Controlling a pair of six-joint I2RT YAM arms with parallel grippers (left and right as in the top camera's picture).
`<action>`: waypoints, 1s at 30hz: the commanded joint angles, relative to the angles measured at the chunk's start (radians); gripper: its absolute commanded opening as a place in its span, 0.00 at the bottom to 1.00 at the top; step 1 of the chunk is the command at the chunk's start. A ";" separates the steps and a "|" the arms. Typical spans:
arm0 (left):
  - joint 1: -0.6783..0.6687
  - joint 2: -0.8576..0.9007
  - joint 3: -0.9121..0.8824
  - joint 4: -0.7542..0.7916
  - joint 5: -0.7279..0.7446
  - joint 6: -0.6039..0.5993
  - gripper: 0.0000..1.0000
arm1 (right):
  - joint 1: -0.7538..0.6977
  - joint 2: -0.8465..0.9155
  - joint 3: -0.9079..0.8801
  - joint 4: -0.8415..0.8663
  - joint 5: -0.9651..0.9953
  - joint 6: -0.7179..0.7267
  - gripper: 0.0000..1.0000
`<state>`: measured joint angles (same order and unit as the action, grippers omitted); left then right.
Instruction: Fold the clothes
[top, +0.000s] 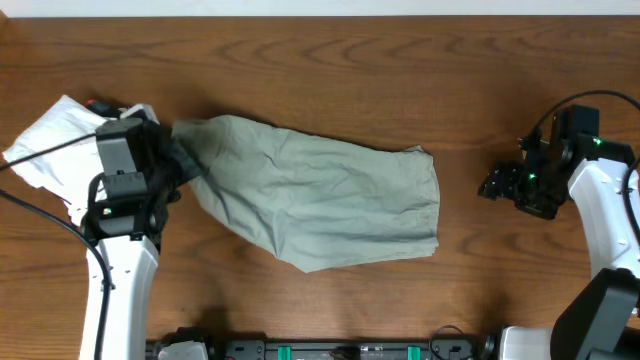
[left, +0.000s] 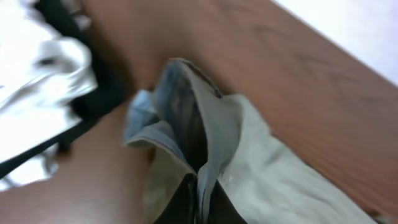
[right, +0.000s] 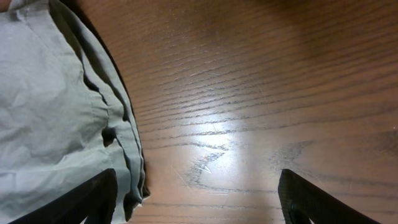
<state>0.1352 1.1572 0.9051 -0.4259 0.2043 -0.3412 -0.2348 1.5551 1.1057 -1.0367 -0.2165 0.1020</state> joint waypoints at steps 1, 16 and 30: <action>-0.012 -0.015 0.059 -0.008 0.128 0.053 0.06 | -0.005 0.003 -0.003 -0.003 -0.027 0.008 0.81; -0.167 -0.037 0.063 -0.038 0.113 0.166 0.06 | 0.333 0.003 -0.003 0.166 -0.515 -0.115 0.10; -0.249 -0.177 0.063 -0.063 0.112 0.165 0.06 | 0.823 0.285 -0.003 0.804 -0.426 0.336 0.04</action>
<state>-0.1017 0.9962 0.9379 -0.4831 0.3088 -0.2005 0.5354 1.7802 1.1038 -0.2867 -0.6369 0.3073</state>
